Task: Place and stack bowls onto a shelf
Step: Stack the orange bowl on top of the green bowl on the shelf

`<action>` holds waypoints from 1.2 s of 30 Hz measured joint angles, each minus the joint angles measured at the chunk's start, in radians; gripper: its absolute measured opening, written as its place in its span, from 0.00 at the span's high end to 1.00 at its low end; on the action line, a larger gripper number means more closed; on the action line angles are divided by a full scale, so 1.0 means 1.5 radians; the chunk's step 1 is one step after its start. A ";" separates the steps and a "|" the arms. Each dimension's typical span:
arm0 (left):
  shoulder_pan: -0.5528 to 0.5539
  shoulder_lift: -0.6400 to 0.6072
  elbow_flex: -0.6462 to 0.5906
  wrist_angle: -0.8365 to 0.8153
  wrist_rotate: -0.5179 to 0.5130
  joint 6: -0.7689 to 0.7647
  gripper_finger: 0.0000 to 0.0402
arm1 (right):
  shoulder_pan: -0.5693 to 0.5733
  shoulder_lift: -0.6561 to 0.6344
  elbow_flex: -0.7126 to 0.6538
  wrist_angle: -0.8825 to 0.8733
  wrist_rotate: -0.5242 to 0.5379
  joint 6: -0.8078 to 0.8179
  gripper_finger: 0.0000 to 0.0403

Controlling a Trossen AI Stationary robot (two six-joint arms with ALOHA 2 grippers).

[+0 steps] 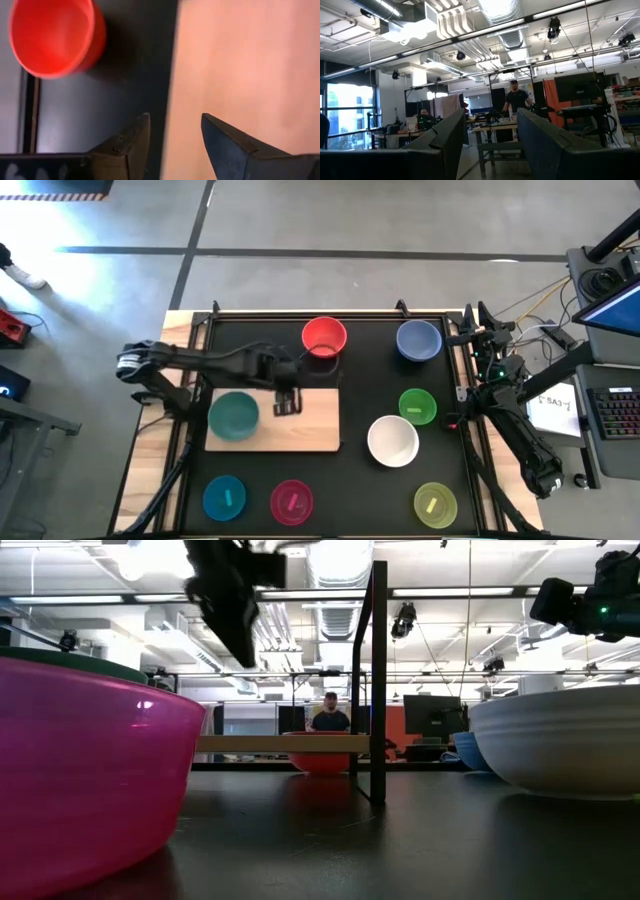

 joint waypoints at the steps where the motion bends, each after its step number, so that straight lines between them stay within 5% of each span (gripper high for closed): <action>1: 0.014 0.005 -0.004 0.026 0.000 0.022 0.59 | 0.000 0.000 0.000 0.000 0.000 0.000 0.58; 11: 0.157 0.075 -0.028 0.259 0.071 0.180 0.53 | 0.000 0.000 0.000 0.000 0.000 0.000 0.58; 21: 0.245 0.148 -0.015 0.281 0.151 0.249 0.53 | 0.000 0.000 0.000 0.000 0.000 0.000 0.58; 36: 0.283 0.206 -0.014 0.307 0.171 0.322 0.62 | 0.000 0.000 0.000 0.000 0.000 0.000 0.58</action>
